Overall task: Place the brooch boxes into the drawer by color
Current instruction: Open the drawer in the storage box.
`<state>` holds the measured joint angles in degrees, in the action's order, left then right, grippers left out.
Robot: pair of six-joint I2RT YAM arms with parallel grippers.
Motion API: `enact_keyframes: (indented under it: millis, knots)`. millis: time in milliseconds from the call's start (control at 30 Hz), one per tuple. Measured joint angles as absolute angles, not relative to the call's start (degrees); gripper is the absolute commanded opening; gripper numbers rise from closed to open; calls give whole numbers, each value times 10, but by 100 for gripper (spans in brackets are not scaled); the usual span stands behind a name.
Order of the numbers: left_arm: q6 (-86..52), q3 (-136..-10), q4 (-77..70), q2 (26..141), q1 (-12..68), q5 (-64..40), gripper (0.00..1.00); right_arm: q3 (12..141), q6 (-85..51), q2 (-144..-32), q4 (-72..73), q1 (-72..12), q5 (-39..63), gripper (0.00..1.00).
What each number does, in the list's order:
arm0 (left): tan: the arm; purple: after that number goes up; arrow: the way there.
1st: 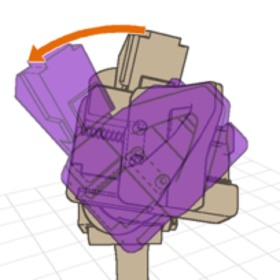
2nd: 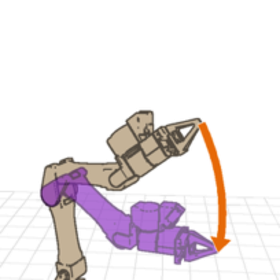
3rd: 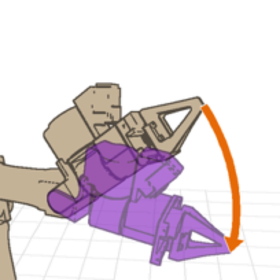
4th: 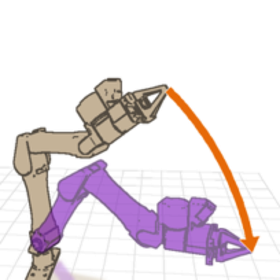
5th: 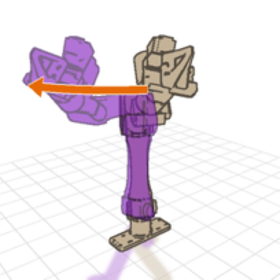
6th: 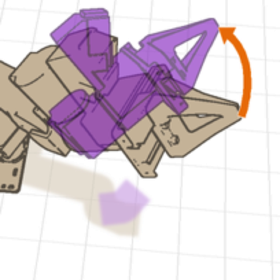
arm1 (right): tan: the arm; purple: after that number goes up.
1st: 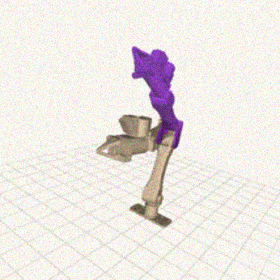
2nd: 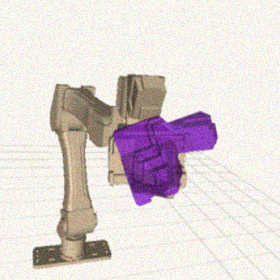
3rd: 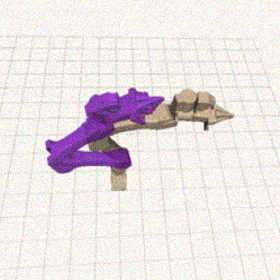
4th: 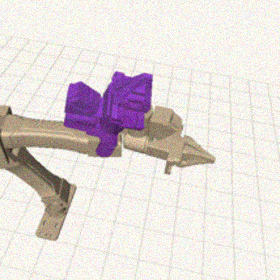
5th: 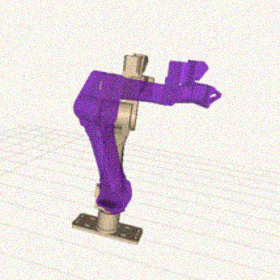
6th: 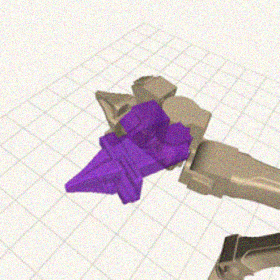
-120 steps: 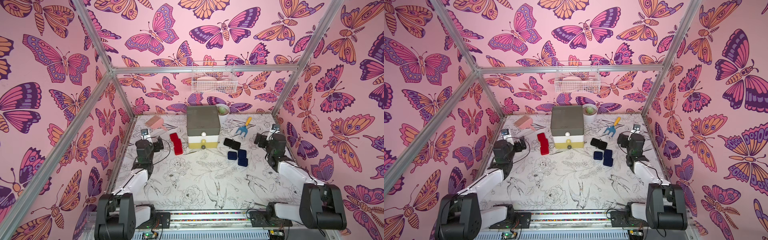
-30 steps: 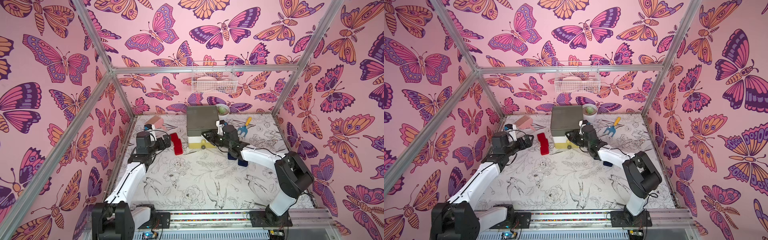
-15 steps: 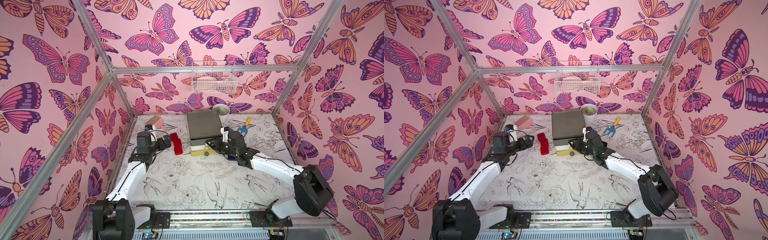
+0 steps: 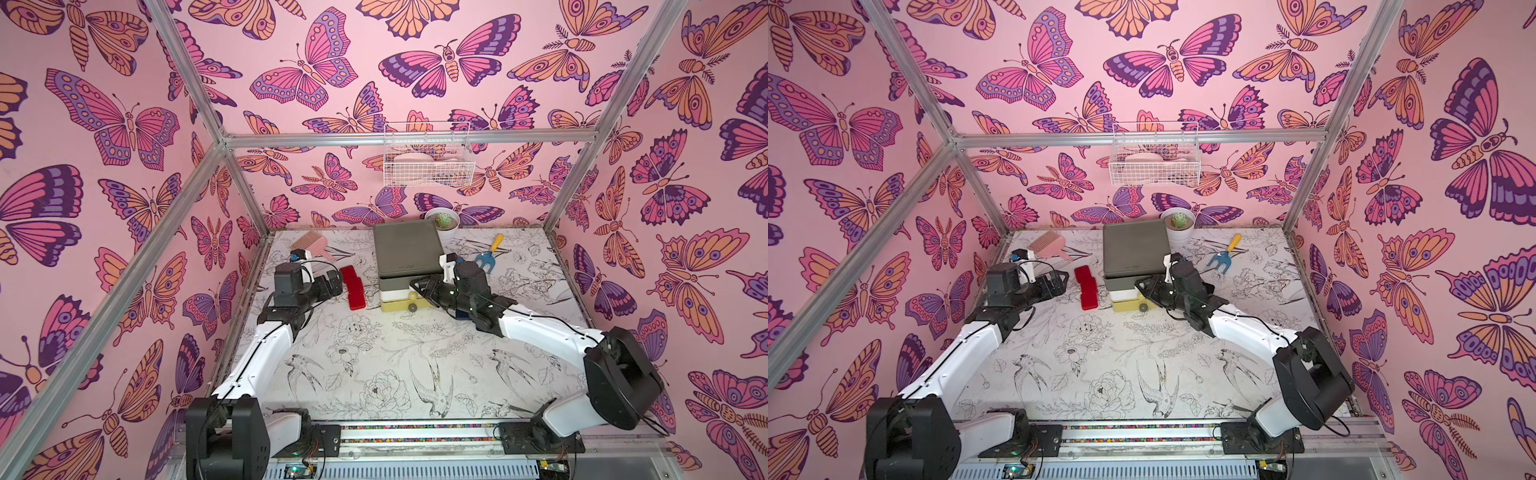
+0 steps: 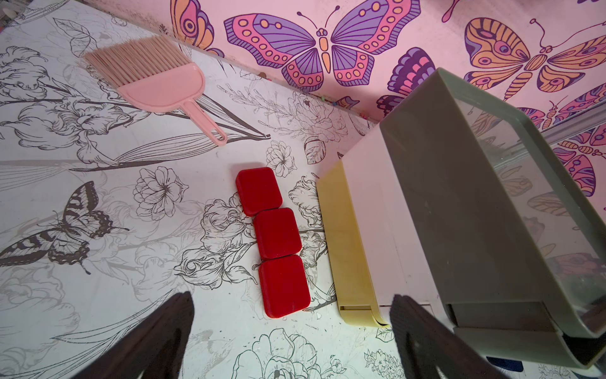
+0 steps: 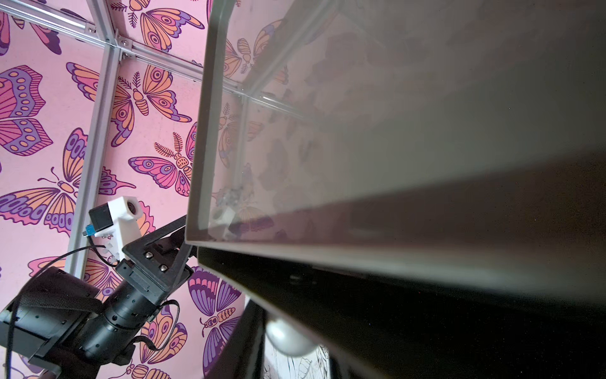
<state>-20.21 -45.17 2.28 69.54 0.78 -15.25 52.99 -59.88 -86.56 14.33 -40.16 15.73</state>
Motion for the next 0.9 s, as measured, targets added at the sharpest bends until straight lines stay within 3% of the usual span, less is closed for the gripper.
enact_keyframes:
  millis: [467, 900]
  knots:
    - [-205, -461, 30, 696, 10, -155, 100, 524, -607, -823, 76, -402, 159, 25]
    - [-207, -467, 31, 696, 12, -159, 100, 456, -653, -712, 18, -415, 150, 27]
